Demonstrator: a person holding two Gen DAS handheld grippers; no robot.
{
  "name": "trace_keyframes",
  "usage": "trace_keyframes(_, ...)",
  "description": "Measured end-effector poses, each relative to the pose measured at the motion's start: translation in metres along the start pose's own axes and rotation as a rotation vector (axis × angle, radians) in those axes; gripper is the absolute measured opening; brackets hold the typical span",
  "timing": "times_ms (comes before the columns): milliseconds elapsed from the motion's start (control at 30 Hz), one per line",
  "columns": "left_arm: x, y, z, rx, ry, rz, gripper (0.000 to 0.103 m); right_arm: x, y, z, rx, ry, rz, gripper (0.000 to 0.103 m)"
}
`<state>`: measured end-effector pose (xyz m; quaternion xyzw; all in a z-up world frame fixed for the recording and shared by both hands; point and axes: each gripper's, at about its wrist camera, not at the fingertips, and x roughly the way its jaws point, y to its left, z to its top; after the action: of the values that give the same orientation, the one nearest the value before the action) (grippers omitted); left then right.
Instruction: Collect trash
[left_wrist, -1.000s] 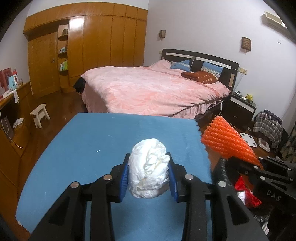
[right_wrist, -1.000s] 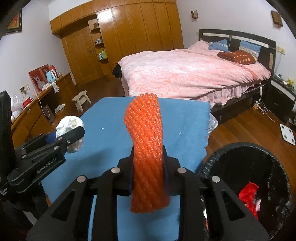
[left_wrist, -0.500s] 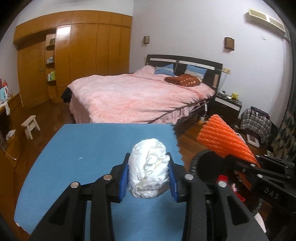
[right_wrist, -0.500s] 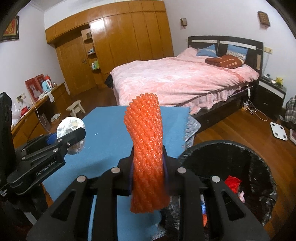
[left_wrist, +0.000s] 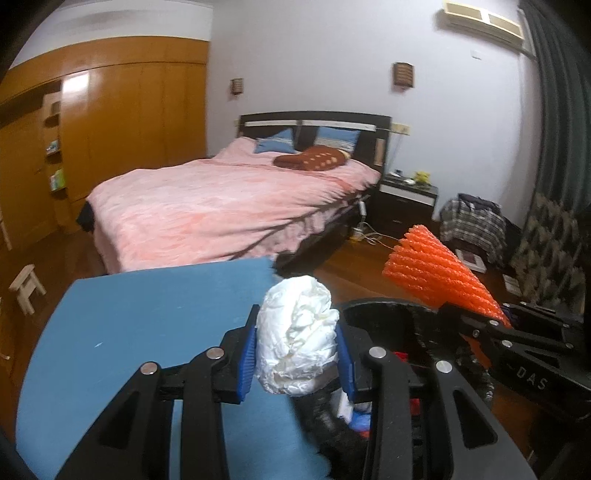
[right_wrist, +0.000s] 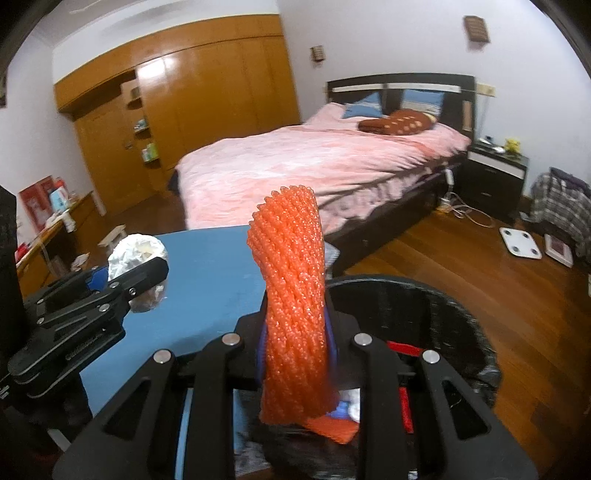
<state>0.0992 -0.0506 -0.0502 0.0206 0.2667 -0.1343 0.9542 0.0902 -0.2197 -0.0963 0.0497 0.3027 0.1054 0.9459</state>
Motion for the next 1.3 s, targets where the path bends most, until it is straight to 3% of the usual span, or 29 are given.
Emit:
trace_keyframes(367, 0.078, -0.062, -0.007, 0.061, 0.073, -0.121, 0.039, 0.037, -0.085, -0.027, 0.100, 0.084, -0.136, 0.027)
trace_keyframes(533, 0.097, -0.066, -0.009, 0.038, 0.115, -0.170, 0.063, 0.052, -0.106, -0.038, 0.116, 0.112, -0.180, 0.058)
trace_keyframes(600, 0.095, -0.062, -0.009, 0.039, 0.107, -0.165, 0.068, 0.051, -0.110, -0.041, 0.119, 0.110, -0.189, 0.067)
trace_keyframes(667, 0.093, -0.058, -0.006, 0.044, 0.098, -0.155, 0.079, 0.049, -0.107, -0.041, 0.111, 0.101, -0.192, 0.083)
trace_keyframes(767, 0.084, -0.050, -0.002, 0.046, 0.077, -0.135, 0.088, 0.043, -0.106, -0.040, 0.096, 0.091, -0.208, 0.091)
trace_keyframes(933, 0.059, -0.032, 0.004, 0.032, 0.057, -0.084, 0.096, 0.024, -0.099, -0.030, 0.109, 0.071, -0.183, 0.094)
trace_keyframes(1300, -0.003, -0.017, 0.013, 0.027, 0.011, -0.001, 0.097, -0.028, -0.051, 0.006, 0.060, -0.003, -0.116, 0.096)
